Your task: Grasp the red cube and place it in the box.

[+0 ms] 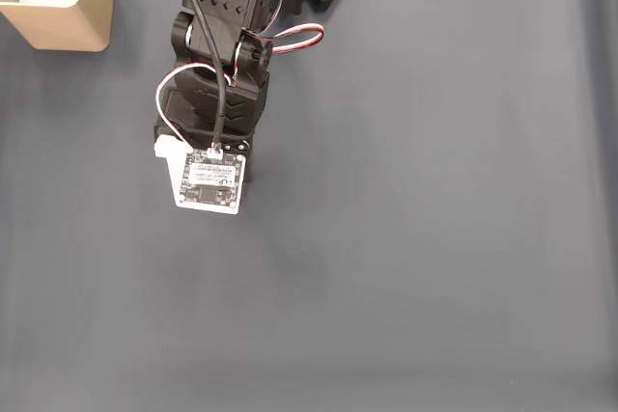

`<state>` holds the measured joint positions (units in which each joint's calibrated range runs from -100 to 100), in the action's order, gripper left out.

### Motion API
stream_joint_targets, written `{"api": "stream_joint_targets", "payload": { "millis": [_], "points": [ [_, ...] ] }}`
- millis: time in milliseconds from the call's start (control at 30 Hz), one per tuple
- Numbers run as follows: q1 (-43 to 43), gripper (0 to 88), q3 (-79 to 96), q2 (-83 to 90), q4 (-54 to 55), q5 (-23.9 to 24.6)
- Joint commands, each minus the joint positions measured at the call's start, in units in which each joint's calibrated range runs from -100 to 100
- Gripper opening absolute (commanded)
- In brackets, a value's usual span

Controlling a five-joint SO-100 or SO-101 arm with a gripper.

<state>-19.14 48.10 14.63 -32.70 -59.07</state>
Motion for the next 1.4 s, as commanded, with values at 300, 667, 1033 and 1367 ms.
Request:
{"api": "stream_joint_targets", "payload": {
  "millis": [300, 667, 1033, 1367],
  "points": [
    [0.74, 0.0, -4.58, 3.04, -2.06, 0.59],
    [0.67, 0.0, -17.54, 8.59, -21.98, 6.30],
    [-3.52, 0.0, -25.11, 13.70, -31.81, 11.23],
    [-9.91, 0.0, -26.57, 18.56, -35.99, 13.82]
  ]
}}
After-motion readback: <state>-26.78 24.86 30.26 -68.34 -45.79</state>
